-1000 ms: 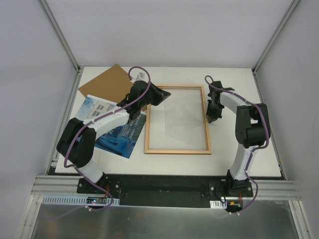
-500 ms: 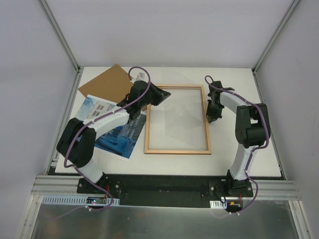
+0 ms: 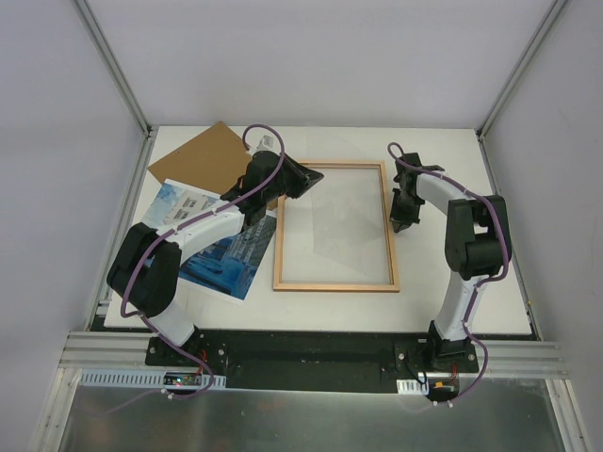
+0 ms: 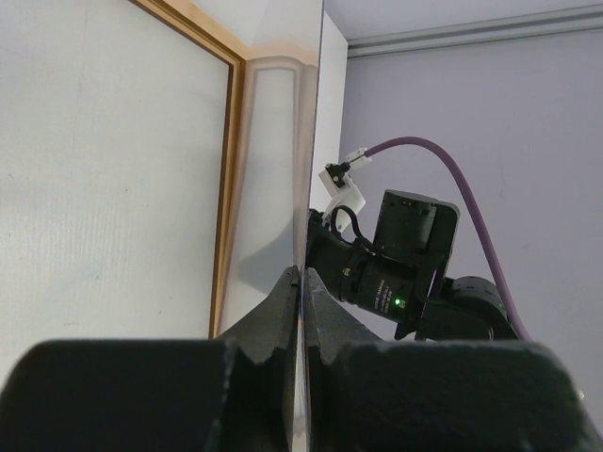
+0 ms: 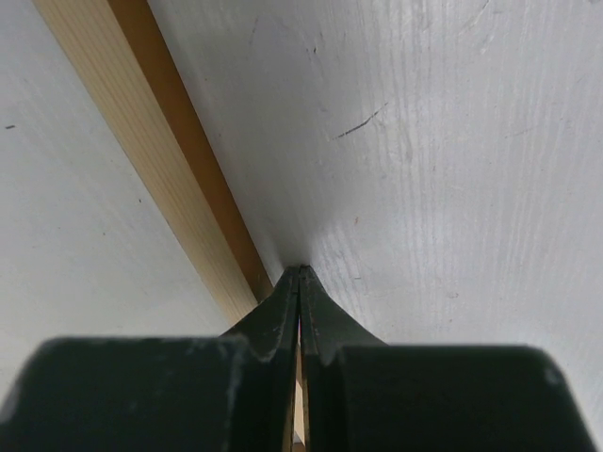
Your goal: Put the photo into the frame
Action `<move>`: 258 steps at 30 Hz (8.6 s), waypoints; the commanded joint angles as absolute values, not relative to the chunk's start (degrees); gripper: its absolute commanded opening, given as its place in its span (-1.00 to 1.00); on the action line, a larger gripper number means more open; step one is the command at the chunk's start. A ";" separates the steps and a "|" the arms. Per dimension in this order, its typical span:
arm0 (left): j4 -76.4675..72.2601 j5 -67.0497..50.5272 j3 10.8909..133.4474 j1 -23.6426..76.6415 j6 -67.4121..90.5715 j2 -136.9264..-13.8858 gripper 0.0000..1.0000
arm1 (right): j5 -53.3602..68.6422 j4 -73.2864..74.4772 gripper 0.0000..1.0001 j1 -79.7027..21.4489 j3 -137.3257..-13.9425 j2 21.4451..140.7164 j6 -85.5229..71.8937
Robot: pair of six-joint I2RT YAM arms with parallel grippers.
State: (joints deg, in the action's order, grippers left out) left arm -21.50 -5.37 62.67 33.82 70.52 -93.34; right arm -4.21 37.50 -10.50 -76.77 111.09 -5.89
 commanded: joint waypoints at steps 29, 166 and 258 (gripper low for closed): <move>-24.69 -4.92 65.48 34.45 73.48 -93.34 -1.00 | -0.62 35.86 -0.99 -7.30 -73.30 107.14 -5.10; -35.24 -10.90 44.74 34.28 66.62 -93.34 -1.00 | 0.53 37.00 -0.79 -7.38 -75.06 105.65 -4.92; -9.14 -16.70 47.64 22.68 45.97 -90.62 -0.23 | 5.54 27.42 0.30 -8.17 -66.97 99.84 -4.57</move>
